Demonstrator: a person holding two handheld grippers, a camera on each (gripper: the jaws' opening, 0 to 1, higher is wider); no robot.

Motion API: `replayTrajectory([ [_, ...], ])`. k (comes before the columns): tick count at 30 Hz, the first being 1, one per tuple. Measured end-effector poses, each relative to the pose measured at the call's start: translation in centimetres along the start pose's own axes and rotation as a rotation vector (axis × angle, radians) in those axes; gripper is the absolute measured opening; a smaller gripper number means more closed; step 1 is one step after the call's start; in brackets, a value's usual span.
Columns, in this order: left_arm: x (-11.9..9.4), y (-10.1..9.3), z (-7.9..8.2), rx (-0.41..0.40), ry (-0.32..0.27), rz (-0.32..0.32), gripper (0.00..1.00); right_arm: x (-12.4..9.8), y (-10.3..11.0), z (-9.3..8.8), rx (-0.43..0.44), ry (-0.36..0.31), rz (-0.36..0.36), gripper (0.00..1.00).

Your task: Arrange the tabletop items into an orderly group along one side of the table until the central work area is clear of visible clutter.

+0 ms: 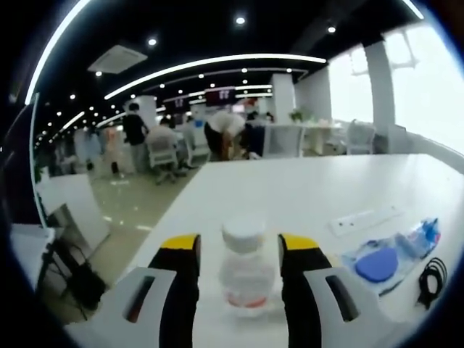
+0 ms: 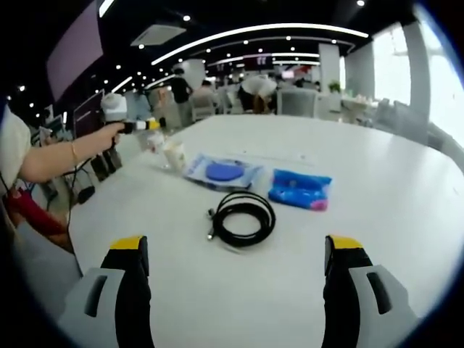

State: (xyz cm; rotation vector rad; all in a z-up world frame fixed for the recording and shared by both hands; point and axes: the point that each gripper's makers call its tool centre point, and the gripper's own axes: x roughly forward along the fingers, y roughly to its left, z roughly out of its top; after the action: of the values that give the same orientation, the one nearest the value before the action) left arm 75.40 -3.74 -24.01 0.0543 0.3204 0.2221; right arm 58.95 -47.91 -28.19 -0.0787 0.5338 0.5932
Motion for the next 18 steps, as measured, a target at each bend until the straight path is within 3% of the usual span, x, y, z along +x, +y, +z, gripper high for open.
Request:
replayTrajectory([
  [10, -2.6, 0.9, -0.4, 0.005, 0.002, -0.025, 0.67, -0.5, 0.4, 0.5, -0.005, -0.005, 0.013, 1.00],
  [18, -5.6, 0.5, -0.8, 0.058, 0.008, -0.104, 0.89, -1.5, 0.9, 0.9, -0.013, -0.021, 0.024, 1.00],
])
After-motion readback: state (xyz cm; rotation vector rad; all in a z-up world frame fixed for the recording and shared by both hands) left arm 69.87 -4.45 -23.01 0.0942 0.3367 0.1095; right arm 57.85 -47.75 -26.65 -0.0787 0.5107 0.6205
